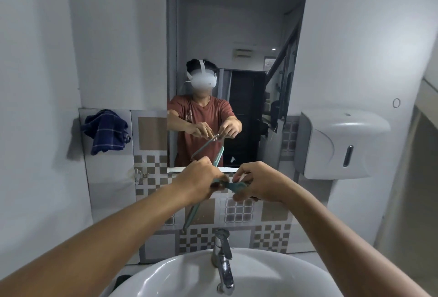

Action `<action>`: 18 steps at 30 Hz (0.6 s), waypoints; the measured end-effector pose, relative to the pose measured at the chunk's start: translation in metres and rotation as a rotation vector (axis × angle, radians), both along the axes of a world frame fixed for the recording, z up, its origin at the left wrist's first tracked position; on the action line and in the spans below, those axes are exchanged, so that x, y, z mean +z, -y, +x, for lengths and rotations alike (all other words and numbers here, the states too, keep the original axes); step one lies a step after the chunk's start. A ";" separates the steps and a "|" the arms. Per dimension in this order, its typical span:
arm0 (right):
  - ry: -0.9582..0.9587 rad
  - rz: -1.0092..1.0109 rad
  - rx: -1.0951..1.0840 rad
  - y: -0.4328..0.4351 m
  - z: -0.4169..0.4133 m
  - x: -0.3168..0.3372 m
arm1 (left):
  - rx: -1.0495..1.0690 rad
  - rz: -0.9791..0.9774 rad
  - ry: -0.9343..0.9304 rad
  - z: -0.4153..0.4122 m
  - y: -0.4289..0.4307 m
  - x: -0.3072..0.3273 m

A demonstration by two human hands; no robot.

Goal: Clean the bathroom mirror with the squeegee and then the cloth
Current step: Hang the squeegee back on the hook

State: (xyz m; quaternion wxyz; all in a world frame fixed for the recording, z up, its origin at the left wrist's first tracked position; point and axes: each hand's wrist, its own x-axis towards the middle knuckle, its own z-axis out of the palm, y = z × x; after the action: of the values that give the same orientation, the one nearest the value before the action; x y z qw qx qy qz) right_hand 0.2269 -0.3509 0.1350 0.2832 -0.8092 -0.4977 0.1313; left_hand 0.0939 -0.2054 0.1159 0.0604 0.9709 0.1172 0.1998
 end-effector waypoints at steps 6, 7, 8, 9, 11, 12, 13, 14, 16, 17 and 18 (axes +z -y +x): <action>0.021 0.041 0.031 0.015 0.005 0.016 | 0.027 -0.004 -0.010 -0.007 0.005 0.006; -0.013 0.077 0.032 0.018 0.007 0.020 | 0.039 -0.003 -0.009 -0.009 0.004 0.006; -0.059 0.128 0.031 0.020 0.007 0.024 | 0.051 -0.002 -0.005 -0.012 0.003 0.005; -0.097 0.188 0.028 0.022 0.007 0.026 | 0.058 -0.004 0.001 -0.015 0.003 0.005; -0.125 0.295 0.021 0.020 0.003 0.029 | 0.054 -0.036 0.010 -0.018 0.003 0.004; -0.127 0.336 0.019 0.017 0.001 0.029 | 0.045 -0.077 0.014 -0.019 0.003 0.004; -0.131 0.371 0.017 0.014 -0.002 0.029 | 0.034 -0.136 0.020 -0.021 0.003 0.004; -0.147 0.405 0.016 0.011 -0.005 0.029 | 0.022 -0.209 0.033 -0.022 0.002 0.005; -0.193 0.488 0.023 0.004 -0.010 0.031 | -0.002 -0.357 0.093 -0.025 0.001 0.007; -0.211 0.535 0.032 0.000 -0.012 0.032 | -0.014 -0.426 0.137 -0.027 0.001 0.009; -0.225 0.579 0.042 -0.004 -0.014 0.033 | -0.025 -0.494 0.186 -0.028 0.002 0.011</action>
State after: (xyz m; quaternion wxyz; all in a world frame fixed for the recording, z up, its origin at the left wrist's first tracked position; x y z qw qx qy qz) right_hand 0.2128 -0.3465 0.1680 0.5527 -0.6648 -0.4964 0.0786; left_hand 0.0656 -0.2073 0.1271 0.3084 0.9057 0.1441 0.2527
